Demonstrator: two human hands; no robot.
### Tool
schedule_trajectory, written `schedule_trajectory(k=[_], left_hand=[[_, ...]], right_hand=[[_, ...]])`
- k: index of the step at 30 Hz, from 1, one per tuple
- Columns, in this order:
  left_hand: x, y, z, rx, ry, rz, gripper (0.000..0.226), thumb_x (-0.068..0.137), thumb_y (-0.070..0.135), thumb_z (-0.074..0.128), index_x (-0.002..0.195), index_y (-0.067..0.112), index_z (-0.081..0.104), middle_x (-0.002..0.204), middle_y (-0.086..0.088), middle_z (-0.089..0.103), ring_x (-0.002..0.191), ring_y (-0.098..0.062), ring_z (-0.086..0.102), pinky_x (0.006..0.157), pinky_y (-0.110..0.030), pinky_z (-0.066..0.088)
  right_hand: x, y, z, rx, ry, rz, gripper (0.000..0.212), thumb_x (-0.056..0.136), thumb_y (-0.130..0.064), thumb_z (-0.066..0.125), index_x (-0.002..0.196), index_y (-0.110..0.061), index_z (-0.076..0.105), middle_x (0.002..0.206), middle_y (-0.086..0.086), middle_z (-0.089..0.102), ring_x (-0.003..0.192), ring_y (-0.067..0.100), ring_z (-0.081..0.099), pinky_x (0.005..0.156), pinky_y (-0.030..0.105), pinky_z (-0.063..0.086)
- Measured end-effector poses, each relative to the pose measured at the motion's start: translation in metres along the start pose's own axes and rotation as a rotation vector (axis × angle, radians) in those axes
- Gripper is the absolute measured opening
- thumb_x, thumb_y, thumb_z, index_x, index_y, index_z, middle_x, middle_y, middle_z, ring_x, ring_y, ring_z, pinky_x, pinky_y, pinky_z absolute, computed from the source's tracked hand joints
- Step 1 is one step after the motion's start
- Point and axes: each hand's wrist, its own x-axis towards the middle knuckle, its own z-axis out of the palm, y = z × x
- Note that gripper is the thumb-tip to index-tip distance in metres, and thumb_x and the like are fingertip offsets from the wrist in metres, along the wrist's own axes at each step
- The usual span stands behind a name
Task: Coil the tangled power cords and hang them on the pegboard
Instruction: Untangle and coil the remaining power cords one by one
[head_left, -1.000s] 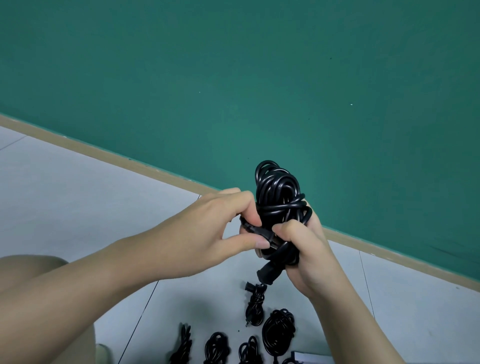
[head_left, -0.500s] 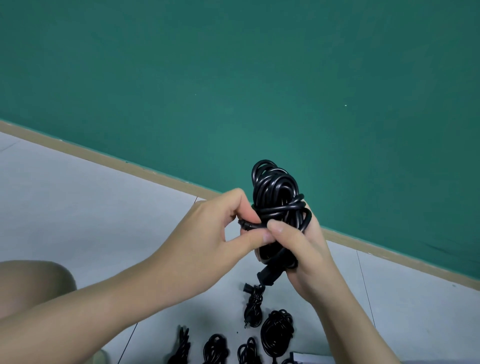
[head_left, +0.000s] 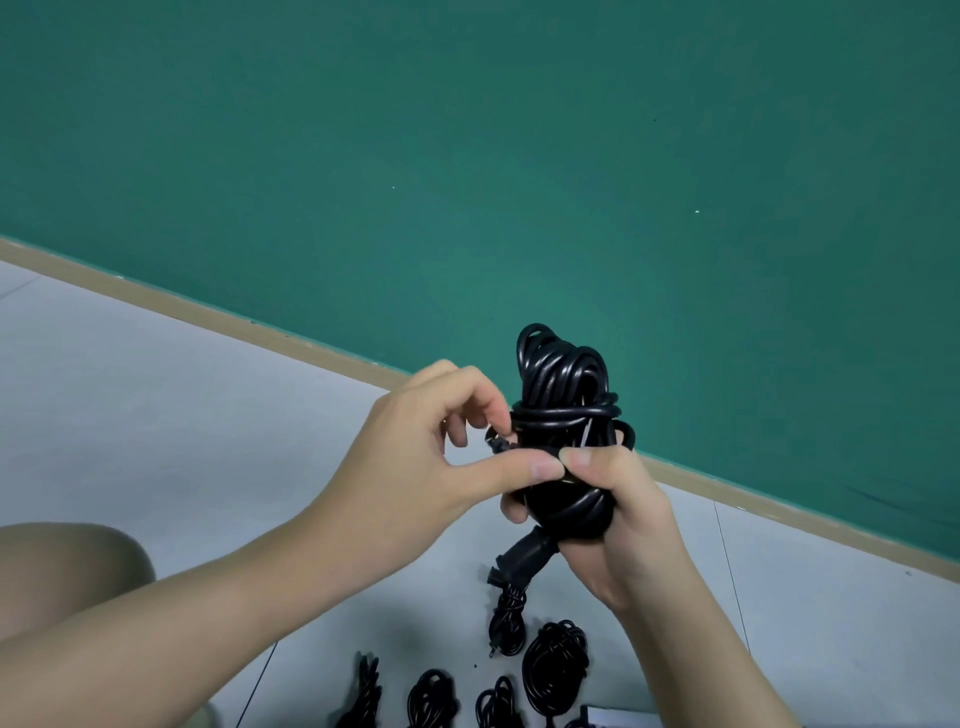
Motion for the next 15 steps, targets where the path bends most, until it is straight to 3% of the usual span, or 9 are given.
schedule_trajectory(k=[5,9,13,15], left_hand=[[-0.0013,0.0055,0.0076,-0.196,-0.083,-0.025,0.029,0.086,0.041,0.081,0.097,0.024,0.061,0.086,-0.013,0.06,0.067,-0.008,0.062,0.074,-0.045,0.046],[0.0014,0.0061,0.0089,-0.198,-0.125,-0.027,0.018,0.092,0.032,0.074,0.09,0.019,0.062,0.081,-0.026,0.055,0.064,-0.009,0.064,0.068,-0.026,0.046],[0.0003,0.0032,0.0088,-0.221,-0.17,-0.082,0.022,0.092,0.029,0.072,0.079,0.02,0.057,0.074,-0.026,0.051,0.065,-0.034,0.072,0.071,-0.034,0.052],[-0.0036,0.0065,0.0083,-0.234,-0.195,-0.068,0.028,0.095,0.028,0.072,0.078,0.017,0.053,0.073,-0.017,0.059,0.066,-0.031,0.073,0.076,-0.043,0.052]], right_hand=[[0.0041,-0.0064,0.0034,0.168,-0.048,0.008,0.057,0.056,-0.031,0.084,0.099,0.002,0.071,0.094,0.024,0.067,0.074,0.027,0.062,0.054,0.031,0.048],[0.0049,-0.0084,0.0022,0.242,-0.08,0.032,0.047,0.056,-0.03,0.083,0.09,0.0,0.071,0.081,0.018,0.064,0.064,0.024,0.057,0.051,0.031,0.045],[0.0,-0.0071,0.0014,0.195,-0.13,0.036,0.042,0.067,-0.036,0.079,0.092,-0.003,0.072,0.078,0.013,0.066,0.064,0.021,0.059,0.051,0.029,0.045],[-0.0029,-0.0079,0.0039,0.172,-0.145,0.037,0.047,0.074,-0.048,0.079,0.095,-0.006,0.073,0.08,0.011,0.066,0.063,0.019,0.059,0.05,0.028,0.044]])
